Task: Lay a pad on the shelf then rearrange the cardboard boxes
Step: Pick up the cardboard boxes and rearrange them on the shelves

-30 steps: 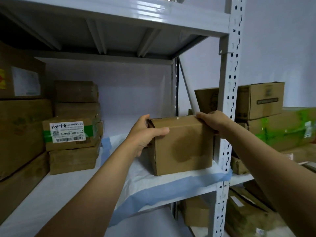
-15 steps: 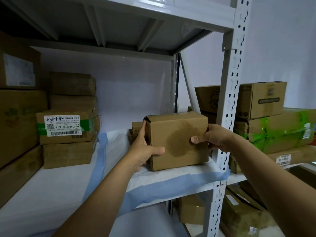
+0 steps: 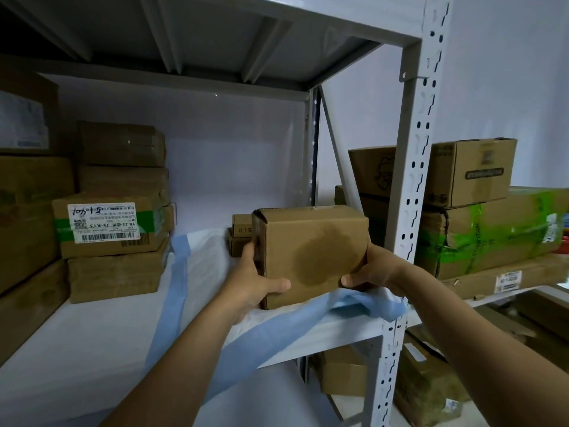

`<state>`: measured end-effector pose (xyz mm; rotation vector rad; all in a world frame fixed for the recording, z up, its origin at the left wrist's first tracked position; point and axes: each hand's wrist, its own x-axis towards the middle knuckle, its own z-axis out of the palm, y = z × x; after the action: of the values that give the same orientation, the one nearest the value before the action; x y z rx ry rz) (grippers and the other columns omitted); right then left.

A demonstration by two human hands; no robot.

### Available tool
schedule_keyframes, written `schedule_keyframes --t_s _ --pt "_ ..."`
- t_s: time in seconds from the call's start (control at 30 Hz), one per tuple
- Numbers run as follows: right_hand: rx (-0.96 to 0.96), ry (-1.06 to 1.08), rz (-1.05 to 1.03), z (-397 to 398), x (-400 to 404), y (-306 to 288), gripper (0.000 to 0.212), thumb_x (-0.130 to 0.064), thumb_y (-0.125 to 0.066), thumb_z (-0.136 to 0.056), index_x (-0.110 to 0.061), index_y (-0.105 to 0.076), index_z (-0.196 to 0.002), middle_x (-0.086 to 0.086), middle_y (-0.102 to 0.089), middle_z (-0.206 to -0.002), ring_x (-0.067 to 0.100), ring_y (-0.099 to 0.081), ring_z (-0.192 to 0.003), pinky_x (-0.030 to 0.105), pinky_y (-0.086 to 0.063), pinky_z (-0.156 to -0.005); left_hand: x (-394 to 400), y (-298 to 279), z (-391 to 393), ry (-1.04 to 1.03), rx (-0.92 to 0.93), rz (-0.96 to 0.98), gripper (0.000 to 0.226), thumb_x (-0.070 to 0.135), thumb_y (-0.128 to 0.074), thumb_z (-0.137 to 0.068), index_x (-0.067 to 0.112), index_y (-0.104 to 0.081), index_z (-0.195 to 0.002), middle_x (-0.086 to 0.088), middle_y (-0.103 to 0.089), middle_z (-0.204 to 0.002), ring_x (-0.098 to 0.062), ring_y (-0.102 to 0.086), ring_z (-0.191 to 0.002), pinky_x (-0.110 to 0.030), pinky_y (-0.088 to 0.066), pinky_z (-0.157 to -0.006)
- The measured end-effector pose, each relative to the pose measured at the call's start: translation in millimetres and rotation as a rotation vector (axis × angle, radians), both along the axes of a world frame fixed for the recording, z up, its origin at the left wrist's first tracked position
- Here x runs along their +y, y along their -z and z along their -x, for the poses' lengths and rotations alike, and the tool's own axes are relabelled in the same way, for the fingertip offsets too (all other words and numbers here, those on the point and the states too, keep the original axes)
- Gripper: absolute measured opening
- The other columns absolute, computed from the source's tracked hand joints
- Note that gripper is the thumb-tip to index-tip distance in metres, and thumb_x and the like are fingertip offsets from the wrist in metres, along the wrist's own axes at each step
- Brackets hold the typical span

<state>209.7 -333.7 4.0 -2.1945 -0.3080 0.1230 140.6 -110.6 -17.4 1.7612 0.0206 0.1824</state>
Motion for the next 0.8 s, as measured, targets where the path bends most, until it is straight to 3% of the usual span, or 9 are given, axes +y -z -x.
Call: schedule_keyframes --t_s 0.07,0.13,0.23,0.27,0.33,0.4,0.53,0.7,0.8 --pt "-0.041 0.038 0.106 2 4 -1 0.042 -0.002 -0.076 -0.073 -0.025 -0.052 -0.099 0.011 -0.059 -0.108 0.031 -0.056 -0.106 0.046 -0.047 -0.098 1 -1 4 -0.019 0.009 -0.052 0.091 0.008 -0.079 -0.074 0.031 -0.024 -0.143 0.003 -0.050 -0.128 -0.025 -0.052 -0.117 -0.051 -0.049 -0.098" --pt "0.020 -0.013 0.104 5 1 -6 0.048 -0.002 -0.076 -0.073 -0.022 -0.052 -0.109 0.012 -0.058 -0.112 0.030 -0.056 -0.106 0.045 -0.048 -0.097 2 -6 9 -0.005 0.033 -0.043 0.089 0.023 -0.079 -0.075 0.031 -0.023 -0.143 -0.002 -0.047 -0.139 -0.028 -0.051 -0.122 -0.054 -0.048 -0.098" --pt "0.153 -0.092 -0.200 9 -4 -19 0.104 -0.033 -0.085 -0.063 -0.033 -0.019 -0.144 0.009 -0.041 -0.136 0.037 -0.047 -0.121 0.055 -0.043 -0.097 3 -24 14 0.013 0.100 -0.019 0.097 0.072 -0.055 -0.070 0.040 -0.008 -0.150 -0.002 -0.026 -0.157 -0.036 -0.032 -0.139 -0.060 -0.038 -0.103" --pt "0.092 -0.039 -0.273 10 -2 -23 0.106 -0.045 -0.079 -0.067 -0.041 -0.010 -0.147 0.007 -0.032 -0.146 0.040 -0.039 -0.129 0.059 -0.038 -0.099 2 -30 13 0.003 0.078 -0.003 0.093 0.078 -0.043 -0.072 0.045 -0.002 -0.149 0.001 -0.016 -0.160 -0.036 -0.023 -0.143 -0.061 -0.033 -0.106" --pt "-0.112 0.084 -0.343 12 4 -32 0.076 -0.053 -0.052 -0.088 -0.043 -0.008 -0.148 0.005 -0.020 -0.155 0.037 -0.028 -0.137 0.059 -0.032 -0.104 -1 -38 10 -0.036 -0.023 0.004 0.078 0.076 -0.028 -0.081 0.049 0.002 -0.147 0.010 -0.004 -0.161 -0.029 -0.010 -0.148 -0.062 -0.024 -0.111" --pt "-0.272 0.143 -0.253 11 11 -36 0.051 -0.050 -0.033 -0.097 -0.036 -0.030 -0.145 0.008 -0.033 -0.147 0.033 -0.035 -0.131 0.053 -0.036 -0.102 -3 -40 5 -0.055 -0.070 -0.003 0.070 0.074 -0.026 -0.084 0.051 -0.004 -0.147 0.013 -0.005 -0.161 -0.026 -0.009 -0.148 -0.064 -0.023 -0.110" --pt "-0.317 0.172 -0.150 5 12 -35 0.035 -0.042 -0.042 -0.097 -0.024 -0.058 -0.122 0.002 -0.050 -0.107 0.025 -0.047 -0.105 0.039 -0.047 -0.078 1 -30 1 -0.055 -0.027 0.012 0.064 0.071 -0.037 -0.085 0.054 -0.016 -0.143 0.008 -0.023 -0.156 -0.029 -0.031 -0.138 -0.058 -0.041 -0.093" --pt "-0.402 0.179 -0.150 6 15 -32 0.032 -0.035 -0.046 -0.097 -0.018 -0.063 -0.118 -0.004 -0.054 -0.097 0.019 -0.049 -0.097 0.032 -0.040 -0.078 -1 -30 6 -0.077 -0.023 0.027 0.060 0.066 -0.041 -0.086 0.053 -0.019 -0.140 0.002 -0.032 -0.150 -0.029 -0.040 -0.129 -0.052 -0.045 -0.084" --pt "-0.466 0.234 0.024 9 17 -43 0.027 -0.031 -0.050 -0.096 -0.015 -0.068 -0.108 0.001 -0.061 -0.096 0.018 -0.056 -0.089 0.024 -0.043 -0.067 -2 -34 8 -0.070 -0.006 0.046 0.060 0.062 -0.044 -0.087 0.050 -0.019 -0.141 0.000 -0.034 -0.148 -0.030 -0.040 -0.128 -0.054 -0.046 -0.087"
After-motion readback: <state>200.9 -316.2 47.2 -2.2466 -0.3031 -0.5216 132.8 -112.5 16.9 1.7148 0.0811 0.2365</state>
